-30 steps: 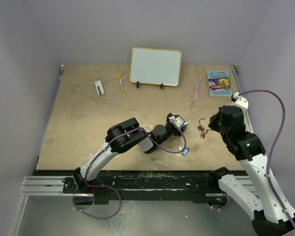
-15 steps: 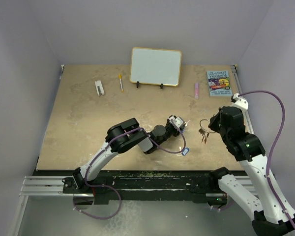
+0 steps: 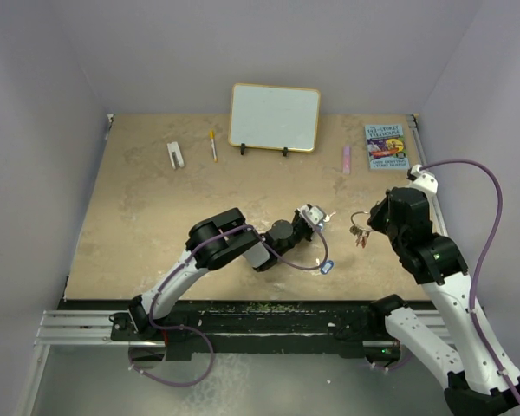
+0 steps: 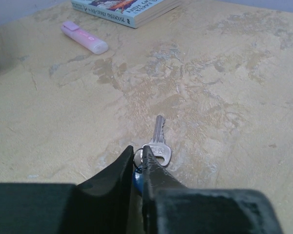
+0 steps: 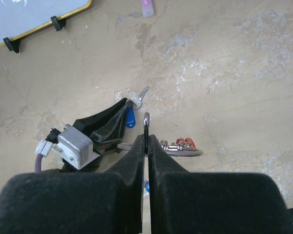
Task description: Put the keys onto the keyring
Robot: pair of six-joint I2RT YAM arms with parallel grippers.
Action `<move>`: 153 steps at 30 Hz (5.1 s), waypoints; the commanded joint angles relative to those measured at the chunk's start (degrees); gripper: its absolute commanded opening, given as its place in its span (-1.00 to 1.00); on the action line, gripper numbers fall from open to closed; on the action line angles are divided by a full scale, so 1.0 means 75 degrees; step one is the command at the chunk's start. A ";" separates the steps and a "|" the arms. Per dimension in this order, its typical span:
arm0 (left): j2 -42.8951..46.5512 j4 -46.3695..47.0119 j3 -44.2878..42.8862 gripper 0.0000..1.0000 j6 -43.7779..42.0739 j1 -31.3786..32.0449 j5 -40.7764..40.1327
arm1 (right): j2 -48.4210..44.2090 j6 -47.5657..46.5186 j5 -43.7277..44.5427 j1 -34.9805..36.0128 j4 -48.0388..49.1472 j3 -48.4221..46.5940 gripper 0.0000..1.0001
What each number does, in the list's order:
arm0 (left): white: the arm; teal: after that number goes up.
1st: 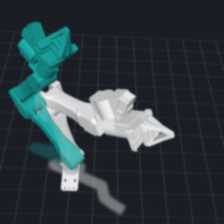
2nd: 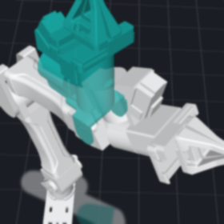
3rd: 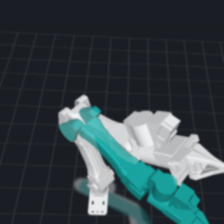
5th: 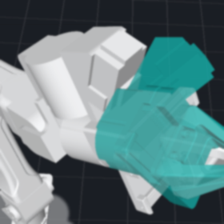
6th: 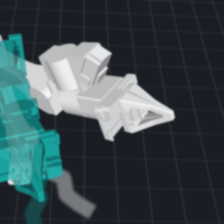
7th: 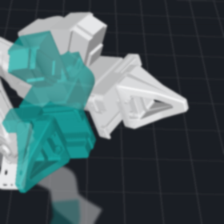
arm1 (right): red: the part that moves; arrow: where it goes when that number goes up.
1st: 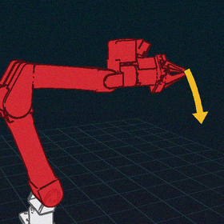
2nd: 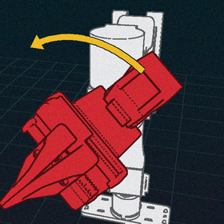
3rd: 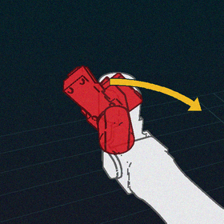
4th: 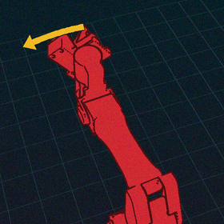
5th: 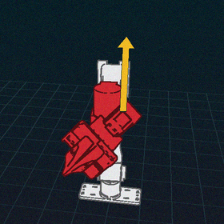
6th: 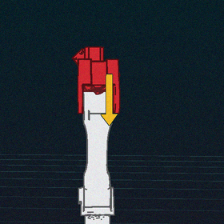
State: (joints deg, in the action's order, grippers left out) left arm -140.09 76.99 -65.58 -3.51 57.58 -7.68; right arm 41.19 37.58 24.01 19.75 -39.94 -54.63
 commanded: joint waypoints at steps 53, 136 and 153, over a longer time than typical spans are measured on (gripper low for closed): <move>0.5913 -1.2860 -0.4055 -0.91 0.7432 -0.3916 0.7134 | -0.0782 -0.0517 -0.4138 -0.0036 0.3213 -0.0642 -1.00; 0.6615 -1.1694 -0.2775 -0.91 1.1092 -0.5888 0.6866 | 0.6153 -0.1004 -0.2736 0.2880 0.7236 -0.3153 -1.00; 0.6657 -1.1221 -0.2414 -0.91 1.1288 -0.5891 0.7077 | 0.6186 -0.1042 -0.2580 0.2979 0.7529 -0.3120 -1.00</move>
State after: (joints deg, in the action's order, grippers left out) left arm -92.92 -12.14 -84.44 77.49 13.50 42.87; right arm 88.05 30.41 3.60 41.54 12.38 -75.64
